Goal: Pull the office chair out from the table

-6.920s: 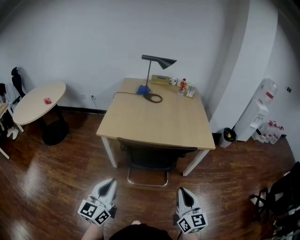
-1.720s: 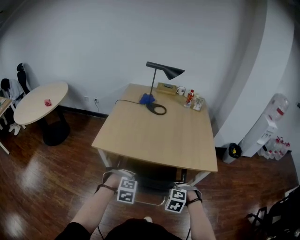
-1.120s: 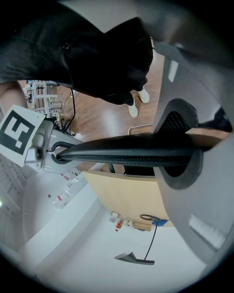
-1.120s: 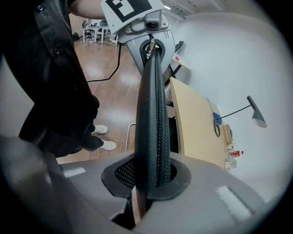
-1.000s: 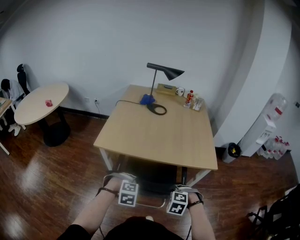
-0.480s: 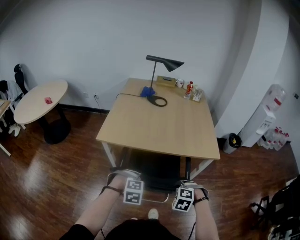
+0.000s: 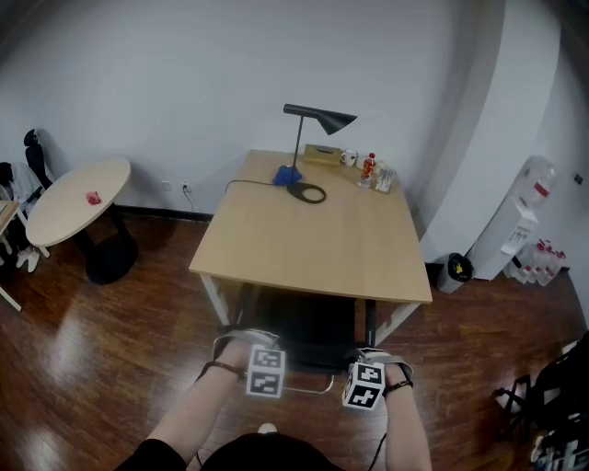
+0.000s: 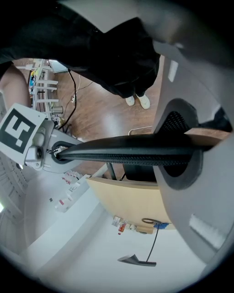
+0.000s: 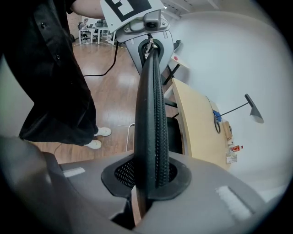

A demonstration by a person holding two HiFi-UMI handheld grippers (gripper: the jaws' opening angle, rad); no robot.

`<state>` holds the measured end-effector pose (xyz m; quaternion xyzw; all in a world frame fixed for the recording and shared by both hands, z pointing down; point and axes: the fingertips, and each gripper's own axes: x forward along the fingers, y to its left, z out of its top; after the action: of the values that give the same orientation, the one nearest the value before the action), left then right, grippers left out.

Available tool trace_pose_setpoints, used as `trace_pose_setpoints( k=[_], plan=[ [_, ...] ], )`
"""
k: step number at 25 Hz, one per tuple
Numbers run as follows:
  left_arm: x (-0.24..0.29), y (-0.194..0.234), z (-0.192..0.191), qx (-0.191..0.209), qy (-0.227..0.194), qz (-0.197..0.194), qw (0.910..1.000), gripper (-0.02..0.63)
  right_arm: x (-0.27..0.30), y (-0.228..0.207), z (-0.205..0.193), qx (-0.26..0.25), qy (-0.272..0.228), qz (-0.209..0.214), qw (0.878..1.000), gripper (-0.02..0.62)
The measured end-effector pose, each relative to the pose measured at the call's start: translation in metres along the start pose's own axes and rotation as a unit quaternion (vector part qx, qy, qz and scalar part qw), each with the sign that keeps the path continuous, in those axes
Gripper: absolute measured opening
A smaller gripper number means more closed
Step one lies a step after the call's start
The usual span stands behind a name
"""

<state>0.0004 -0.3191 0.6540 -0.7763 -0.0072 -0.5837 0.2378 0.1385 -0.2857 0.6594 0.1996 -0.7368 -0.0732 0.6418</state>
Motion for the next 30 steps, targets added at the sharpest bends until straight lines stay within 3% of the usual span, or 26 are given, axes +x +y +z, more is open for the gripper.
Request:
trace_pose_setpoints(
  k=[13, 30],
  plan=[
    [-0.011, -0.025, 0.008, -0.014, 0.001, -0.007, 0.9999, 0.062, -0.013, 0.026, 0.001, -0.009, -0.006, 0.027, 1.0, 0.06],
    [-0.02, -0.056, 0.018, -0.019, 0.004, -0.009, 0.9998, 0.063, -0.026, 0.057, -0.002, -0.006, -0.008, 0.032, 0.999, 0.061]
  ],
)
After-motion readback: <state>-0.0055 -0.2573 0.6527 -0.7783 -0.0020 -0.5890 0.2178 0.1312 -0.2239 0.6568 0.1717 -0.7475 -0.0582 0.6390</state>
